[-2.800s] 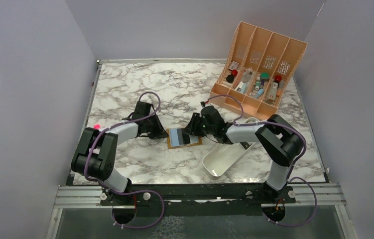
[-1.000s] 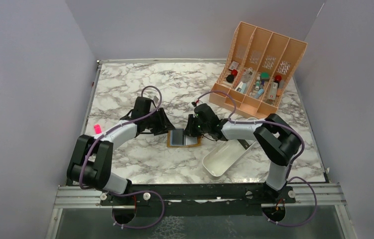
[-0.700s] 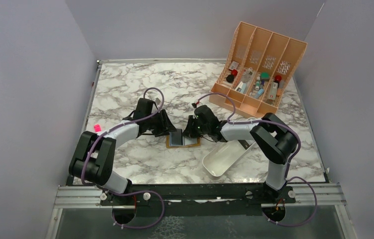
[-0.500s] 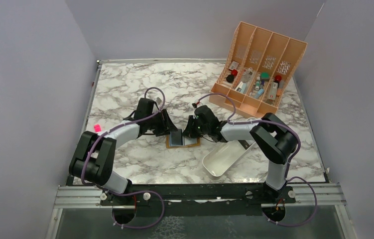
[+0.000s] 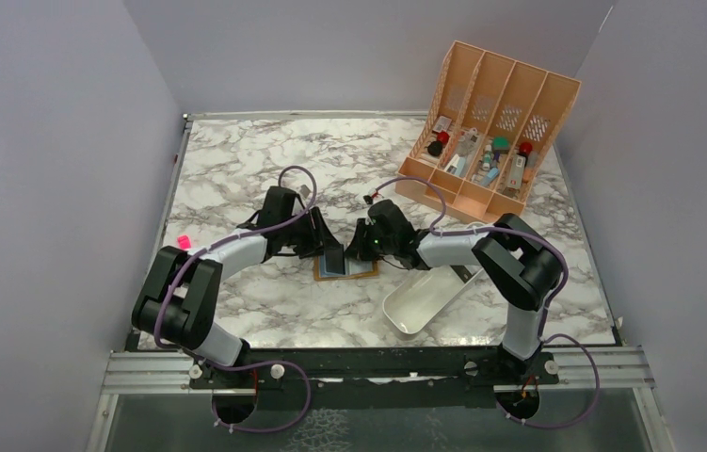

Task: Put the credit cards into the card holder
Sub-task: Turn over the card slot in the card holder.

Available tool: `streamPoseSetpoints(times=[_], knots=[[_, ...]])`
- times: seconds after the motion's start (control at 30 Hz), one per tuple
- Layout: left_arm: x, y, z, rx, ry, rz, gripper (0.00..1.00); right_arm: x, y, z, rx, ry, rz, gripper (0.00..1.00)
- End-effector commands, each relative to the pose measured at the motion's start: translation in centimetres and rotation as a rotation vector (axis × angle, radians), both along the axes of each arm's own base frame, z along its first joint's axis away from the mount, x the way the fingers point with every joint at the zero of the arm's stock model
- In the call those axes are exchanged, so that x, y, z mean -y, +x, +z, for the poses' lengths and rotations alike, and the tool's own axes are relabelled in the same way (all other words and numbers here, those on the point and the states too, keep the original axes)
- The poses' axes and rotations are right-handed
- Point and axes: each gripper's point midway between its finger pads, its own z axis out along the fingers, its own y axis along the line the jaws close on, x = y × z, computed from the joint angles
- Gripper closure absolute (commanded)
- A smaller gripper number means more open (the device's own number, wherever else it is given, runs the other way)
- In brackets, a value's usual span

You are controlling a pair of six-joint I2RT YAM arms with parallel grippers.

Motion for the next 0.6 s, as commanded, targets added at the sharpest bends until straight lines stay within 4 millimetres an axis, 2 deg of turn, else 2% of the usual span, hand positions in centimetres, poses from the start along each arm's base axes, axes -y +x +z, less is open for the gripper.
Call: streamPoseSetpoints(times=[0.0, 0.2, 0.57], knots=[[2.1, -0.3, 1.8, 0.031, -0.084, -0.047, 0.49, 1.2, -1.7, -2.3, -0.064, -0.065, 0.02, 0.89], [3.4, -0.2, 2.6, 0.042, -0.117, -0.074, 0.5, 1.8, -0.6, 1.3, 0.027, -0.078, 0.002, 0.83], [5.3, 0.1, 3.4, 0.067, -0.13, -0.104, 0.5, 4.7, 0.7, 3.6, 0.129, -0.17, -0.064, 0.81]])
